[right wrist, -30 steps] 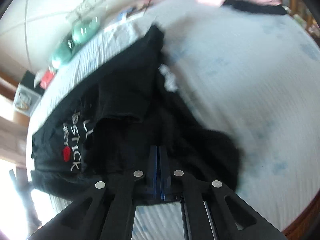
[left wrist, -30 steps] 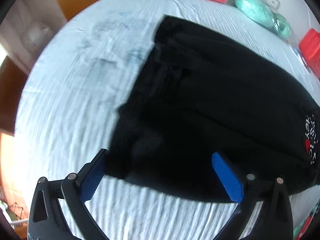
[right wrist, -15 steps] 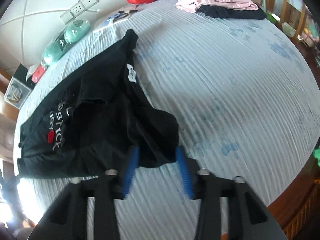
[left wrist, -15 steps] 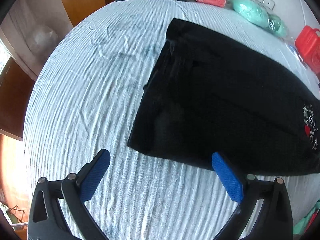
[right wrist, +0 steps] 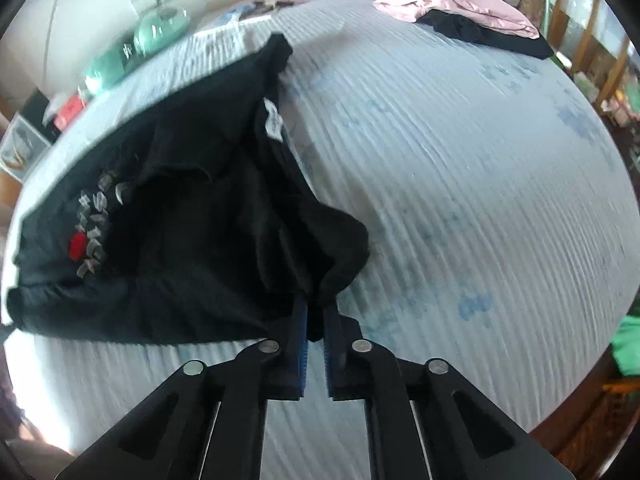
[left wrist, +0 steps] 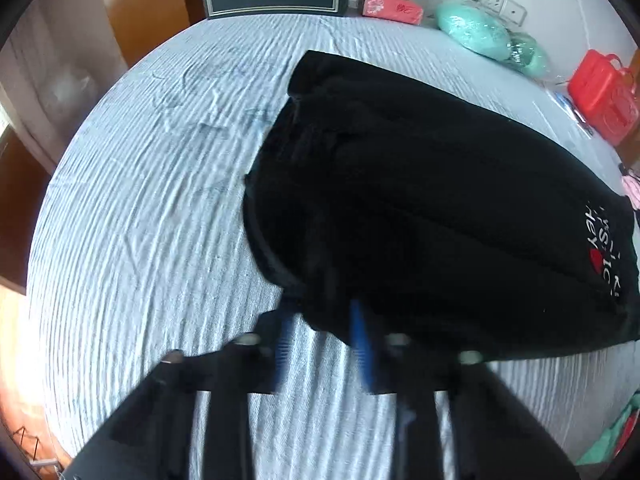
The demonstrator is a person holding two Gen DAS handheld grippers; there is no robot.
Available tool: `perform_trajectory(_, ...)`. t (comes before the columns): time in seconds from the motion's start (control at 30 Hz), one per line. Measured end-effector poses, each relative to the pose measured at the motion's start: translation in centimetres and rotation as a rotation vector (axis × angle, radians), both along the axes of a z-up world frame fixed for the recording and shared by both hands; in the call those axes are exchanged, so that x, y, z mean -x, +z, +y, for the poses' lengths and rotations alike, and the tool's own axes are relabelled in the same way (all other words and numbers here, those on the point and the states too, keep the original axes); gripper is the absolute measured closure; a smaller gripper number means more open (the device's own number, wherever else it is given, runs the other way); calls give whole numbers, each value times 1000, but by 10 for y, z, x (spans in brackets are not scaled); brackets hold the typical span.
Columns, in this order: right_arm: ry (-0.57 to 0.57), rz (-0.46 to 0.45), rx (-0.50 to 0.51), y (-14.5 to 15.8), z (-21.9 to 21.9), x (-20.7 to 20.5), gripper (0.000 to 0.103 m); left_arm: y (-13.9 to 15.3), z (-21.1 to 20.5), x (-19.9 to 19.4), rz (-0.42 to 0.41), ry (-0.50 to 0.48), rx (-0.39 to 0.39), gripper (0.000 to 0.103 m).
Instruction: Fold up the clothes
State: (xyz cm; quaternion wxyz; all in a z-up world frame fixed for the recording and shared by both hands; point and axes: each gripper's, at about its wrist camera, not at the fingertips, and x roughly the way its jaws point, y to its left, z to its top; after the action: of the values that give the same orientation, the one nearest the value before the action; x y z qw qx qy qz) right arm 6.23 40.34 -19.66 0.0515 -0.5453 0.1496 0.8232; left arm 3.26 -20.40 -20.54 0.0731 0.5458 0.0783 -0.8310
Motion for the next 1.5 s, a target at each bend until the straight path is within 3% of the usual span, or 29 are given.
perform_trajectory(0.23,-12,132,122,50,15,29,97,43,-3,21,37,-25,-69,90)
perform_trajectory(0.4,-7,161,168,78,17,103,97,54,-34,85,44,18,-136,90)
perform_trajectory(0.6,-52,63,184,53,18,200,97,45,-66,174,22,122,-136,90)
perform_trajectory(0.73,-97,-16,169,25,20,230,95,50,-65,192,6,73,-126,88)
perform_trajectory(0.8,-93,-26,160,19,19,232,95,54,-61,186,1,30,-104,62)
perform_trajectory(0.83,-88,-29,153,16,19,230,95,54,-58,178,1,15,-85,34)
perform_trajectory(0.87,-81,-32,146,12,18,227,95,54,-56,170,2,3,-63,19)
perform_trajectory(1.1,-83,-31,166,5,26,207,95,25,-46,136,-87,-59,-9,19)
perform_trajectory(1.13,-80,-31,162,6,26,205,95,19,-44,134,-106,-57,-3,19)
perform_trajectory(1.2,-75,-26,161,8,25,204,95,10,-42,131,-133,-58,-4,54)
perform_trajectory(1.23,-74,-21,161,10,24,202,95,7,-42,130,-146,-54,-13,94)
perform_trajectory(1.3,-73,-9,161,15,23,199,95,10,-40,127,-142,-48,-18,98)
perform_trajectory(1.5,-73,97,164,47,30,190,95,73,-31,133,48,-66,10,98)
